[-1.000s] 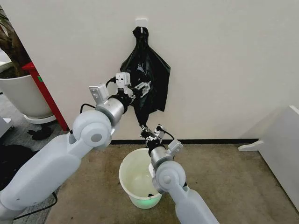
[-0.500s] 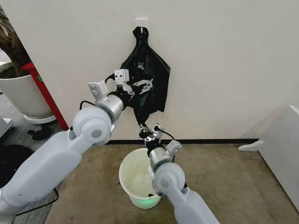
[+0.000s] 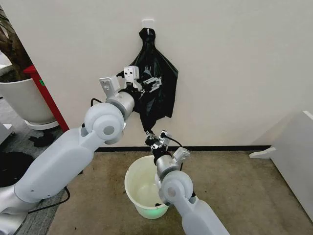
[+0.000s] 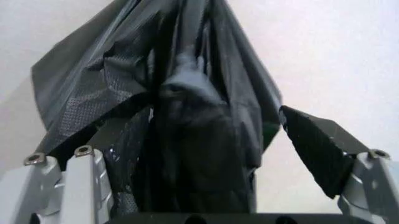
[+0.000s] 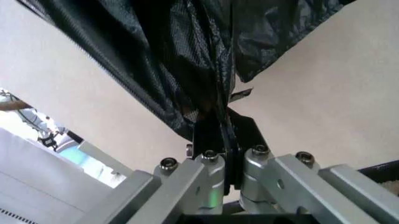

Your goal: Place the garbage bag over the trash bin.

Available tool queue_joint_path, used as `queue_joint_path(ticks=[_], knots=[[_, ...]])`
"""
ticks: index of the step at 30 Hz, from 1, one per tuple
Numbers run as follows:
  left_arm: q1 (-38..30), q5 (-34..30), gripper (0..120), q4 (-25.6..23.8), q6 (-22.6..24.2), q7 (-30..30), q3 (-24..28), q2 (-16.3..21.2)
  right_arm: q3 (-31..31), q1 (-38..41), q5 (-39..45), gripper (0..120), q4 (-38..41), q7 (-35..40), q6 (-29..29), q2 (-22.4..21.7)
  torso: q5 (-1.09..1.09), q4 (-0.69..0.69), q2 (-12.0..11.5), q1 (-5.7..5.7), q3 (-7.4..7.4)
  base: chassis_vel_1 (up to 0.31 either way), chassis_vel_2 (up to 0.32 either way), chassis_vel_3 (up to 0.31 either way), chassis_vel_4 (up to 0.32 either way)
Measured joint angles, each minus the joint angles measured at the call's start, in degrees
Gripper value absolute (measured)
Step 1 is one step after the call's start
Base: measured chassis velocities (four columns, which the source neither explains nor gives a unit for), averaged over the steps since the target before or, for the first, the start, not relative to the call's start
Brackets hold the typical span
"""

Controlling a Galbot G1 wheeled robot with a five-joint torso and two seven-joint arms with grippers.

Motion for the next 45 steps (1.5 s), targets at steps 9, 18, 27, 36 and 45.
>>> queue_joint_path(ticks=[9, 18, 27, 36, 45], knots=[[-1.41, 0.29, 64, 1.62, 1.09, -2.66, 0.87, -1.45, 0.11, 0.17, 0.14, 0, -0.27, 0.00, 0.00, 0.24, 0.00, 0.00, 0.00, 0.00, 0.00, 0.000, 0.000, 0.000, 0.000], [-2.07, 0.22, 32, 2.15, 1.53, -4.49, 1.87, -2.45, 0.56, 0.08, 0.20, 0, -0.25, 0.02, 0.05, 0.13, 0.00, 0.00, 0.00, 0.00, 0.00, 0.000, 0.000, 0.000, 0.000], [-2.06, -0.41, 0, 0.04, 1.46, -5.01, 1.20, -0.42, 1.89, -0.44, 0.01, 0, -0.43, 0.03, 0.17, 0.28, -0.01, 0.00, 0.00, 0.00, 0.00, 0.000, 0.000, 0.000, 0.000], [-1.48, -2.14, 0, -2.79, 0.67, -3.42, -2.35, 2.79, 3.23, 0.10, -0.44, 0, -0.61, 0.11, 0.38, 0.23, 0.00, 0.00, 0.00, 0.00, 0.00, 0.000, 0.000, 0.000, 0.000], [-1.75, -4.03, 0, -3.70, -0.30, -1.50, -6.51, 5.27, 3.00, -1.24, -5.55, 10, 1.71, -3.38, -0.02, -0.71, 0.00, 0.00, 0.00, 0.00, 0.00, 0.000, 0.000, 0.000, 0.000]])
